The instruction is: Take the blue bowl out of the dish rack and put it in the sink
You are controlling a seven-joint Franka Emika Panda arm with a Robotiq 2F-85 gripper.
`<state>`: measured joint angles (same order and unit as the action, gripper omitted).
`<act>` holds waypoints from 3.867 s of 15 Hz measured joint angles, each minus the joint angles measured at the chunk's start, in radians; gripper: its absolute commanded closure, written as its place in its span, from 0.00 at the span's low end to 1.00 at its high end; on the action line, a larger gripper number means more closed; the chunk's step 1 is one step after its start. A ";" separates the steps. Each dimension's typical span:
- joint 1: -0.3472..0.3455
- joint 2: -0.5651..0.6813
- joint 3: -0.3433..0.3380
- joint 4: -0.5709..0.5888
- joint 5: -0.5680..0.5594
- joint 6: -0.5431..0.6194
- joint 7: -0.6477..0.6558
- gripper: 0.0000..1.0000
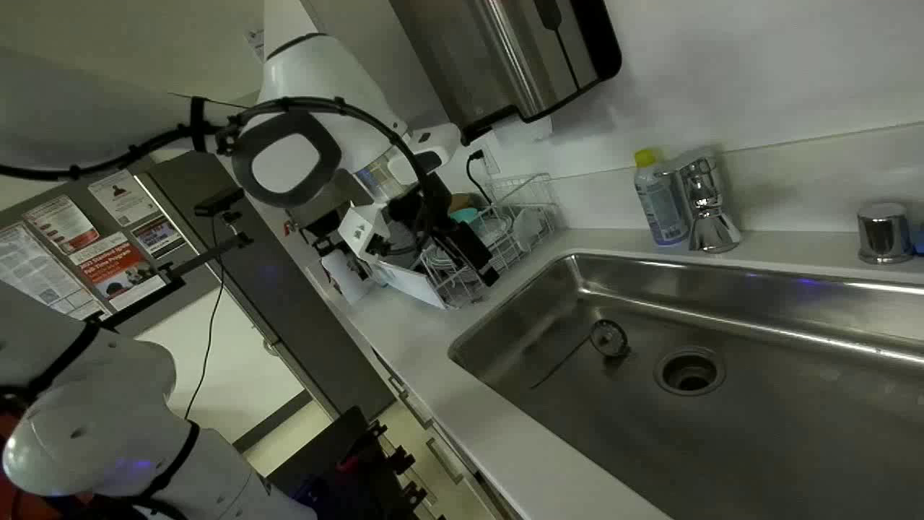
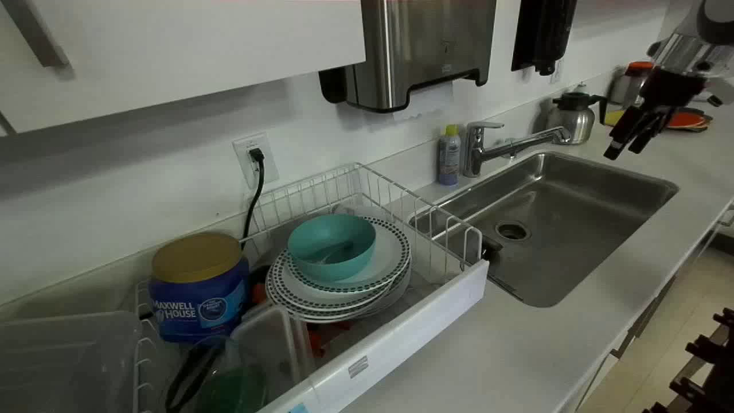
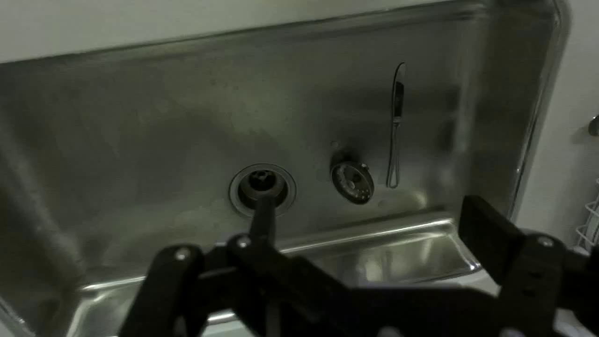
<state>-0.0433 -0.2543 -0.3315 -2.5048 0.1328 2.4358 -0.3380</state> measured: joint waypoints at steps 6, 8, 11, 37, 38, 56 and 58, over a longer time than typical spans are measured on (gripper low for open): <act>0.000 0.000 0.000 0.000 0.000 0.000 0.000 0.00; -0.006 0.000 0.010 0.000 0.000 0.000 0.000 0.00; 0.003 0.000 0.058 0.000 0.013 0.000 0.000 0.00; 0.244 0.026 0.485 0.132 0.189 0.077 0.276 0.00; 0.249 0.042 0.517 0.160 0.151 0.077 0.329 0.00; 0.334 0.590 0.539 0.541 -0.035 0.358 0.701 0.00; 0.334 0.590 0.539 0.544 -0.034 0.358 0.700 0.00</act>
<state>0.2905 0.3358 0.2076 -1.9608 0.0983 2.7934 0.3619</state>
